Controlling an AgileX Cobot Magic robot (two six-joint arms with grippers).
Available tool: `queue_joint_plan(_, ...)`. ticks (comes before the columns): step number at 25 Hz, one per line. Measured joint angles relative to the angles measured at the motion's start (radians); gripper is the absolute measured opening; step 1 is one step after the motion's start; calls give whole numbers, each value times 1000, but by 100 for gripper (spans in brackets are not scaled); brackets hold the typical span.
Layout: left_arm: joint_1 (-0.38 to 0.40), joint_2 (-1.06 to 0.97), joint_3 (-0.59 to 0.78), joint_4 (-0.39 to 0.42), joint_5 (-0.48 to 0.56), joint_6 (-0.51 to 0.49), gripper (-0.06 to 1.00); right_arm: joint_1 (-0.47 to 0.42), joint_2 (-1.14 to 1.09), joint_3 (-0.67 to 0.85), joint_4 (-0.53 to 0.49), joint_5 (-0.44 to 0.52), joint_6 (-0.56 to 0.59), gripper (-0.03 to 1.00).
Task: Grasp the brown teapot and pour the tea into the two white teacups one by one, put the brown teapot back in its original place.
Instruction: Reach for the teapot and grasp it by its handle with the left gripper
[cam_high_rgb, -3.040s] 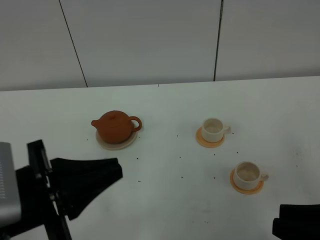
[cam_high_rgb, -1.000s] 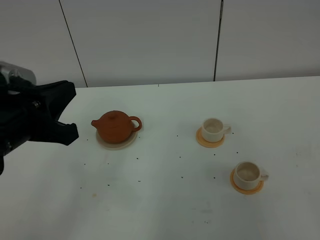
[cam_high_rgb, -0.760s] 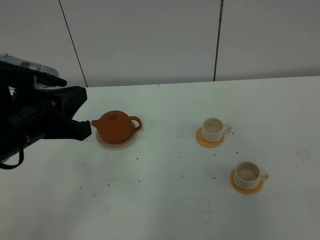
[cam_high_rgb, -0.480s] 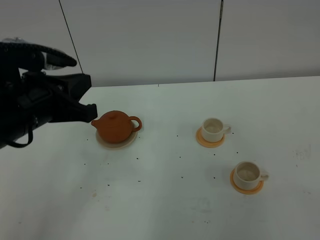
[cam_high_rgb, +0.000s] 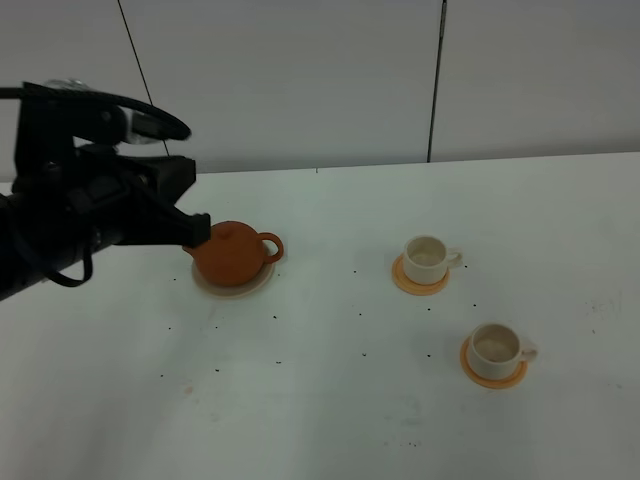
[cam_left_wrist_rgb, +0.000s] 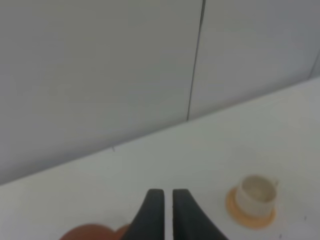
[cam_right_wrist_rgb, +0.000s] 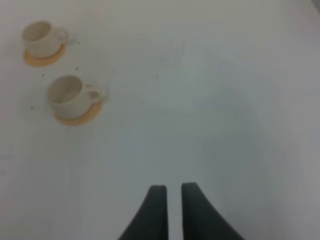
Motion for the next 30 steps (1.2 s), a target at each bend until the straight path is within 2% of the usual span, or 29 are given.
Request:
queue_joint_plan(3,10,41,0,97,19,-75,10,0,0,0,2,9,0,7)
queue_joint_plan(6,73,76,-16,243,130,-202,10,0,0,0,23,10,0,8)
queue_joint_plan(11,190,100,-152,642,364,-529,10,0,0,0,84,13,0,8)
queue_joint_plan(15,206,105,-320,990,509,-781,10,0,0,0,106,12,0,9)
queue_joint_plan(18,206,142,-450,1141,614,-881,10,0,0,0,68,9,-11,10)
queue_joint_plan(20,206,192,-523,1195,681,-904,10,0,0,0,28,9,-20,10)
queue_joint_plan(24,207,306,-627,1203,771,-914,10,0,0,2,-11,4,-21,10)
queue_joint_plan(30,203,421,-676,1176,753,-914,10,0,0,15,-11,-6,-7,11)
